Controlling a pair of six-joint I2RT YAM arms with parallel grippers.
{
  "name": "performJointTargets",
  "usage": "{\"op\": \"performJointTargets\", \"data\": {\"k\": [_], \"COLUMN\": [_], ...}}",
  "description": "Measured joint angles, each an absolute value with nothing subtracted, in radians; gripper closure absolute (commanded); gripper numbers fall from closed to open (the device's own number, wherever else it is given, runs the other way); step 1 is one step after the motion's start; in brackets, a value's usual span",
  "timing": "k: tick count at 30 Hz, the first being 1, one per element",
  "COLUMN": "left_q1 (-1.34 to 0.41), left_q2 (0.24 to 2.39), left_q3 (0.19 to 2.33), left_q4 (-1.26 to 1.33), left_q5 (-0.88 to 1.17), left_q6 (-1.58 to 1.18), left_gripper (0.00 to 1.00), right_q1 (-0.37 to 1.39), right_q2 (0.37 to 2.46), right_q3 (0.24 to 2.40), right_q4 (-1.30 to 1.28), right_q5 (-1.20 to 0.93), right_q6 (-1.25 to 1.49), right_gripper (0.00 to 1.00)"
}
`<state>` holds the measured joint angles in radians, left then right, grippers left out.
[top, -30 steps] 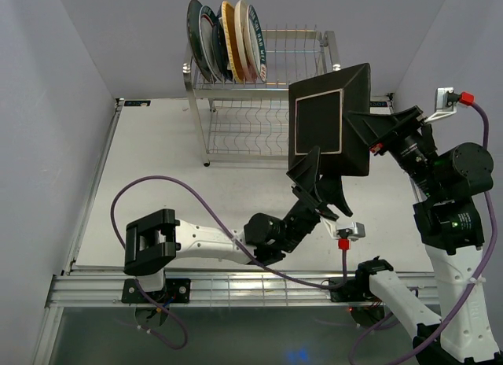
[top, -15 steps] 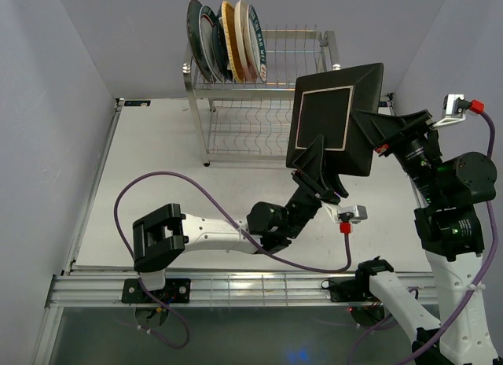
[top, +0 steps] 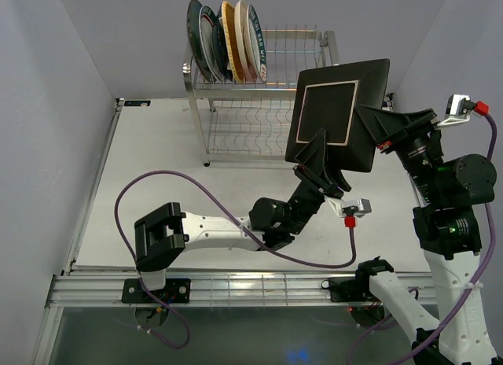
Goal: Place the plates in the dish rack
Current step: Insert the plate into the dish rack.
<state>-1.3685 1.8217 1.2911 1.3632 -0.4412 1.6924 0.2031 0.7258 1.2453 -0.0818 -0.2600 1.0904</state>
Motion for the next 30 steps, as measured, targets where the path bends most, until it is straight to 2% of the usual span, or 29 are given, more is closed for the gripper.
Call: {"op": "performJointTargets", "data": {"k": [12,22,30], "left_q1": [-1.308,-1.164,-1.036], "left_q2": [1.857,1.908,2.022], "left_q3": [1.445,1.490,1.648], "left_q4": [1.305,1.269,1.258], "left_q5": [-0.392,-0.386,-0.364], "left_q6": [1.678,1.538,1.387], "left_gripper": [1.00,1.00,1.00], "right_q1": [0.199,0.196,0.186], "right_q2": [0.763,0.960,1.065], "right_q3": [1.245,1.262,1.279], "right_q4": [0.069,0.197,0.291], "right_q5": [-0.203,-0.223,-0.249], "right_q6": [1.126,1.121,1.060], "right_gripper": [0.92,0.92,0.92]}}
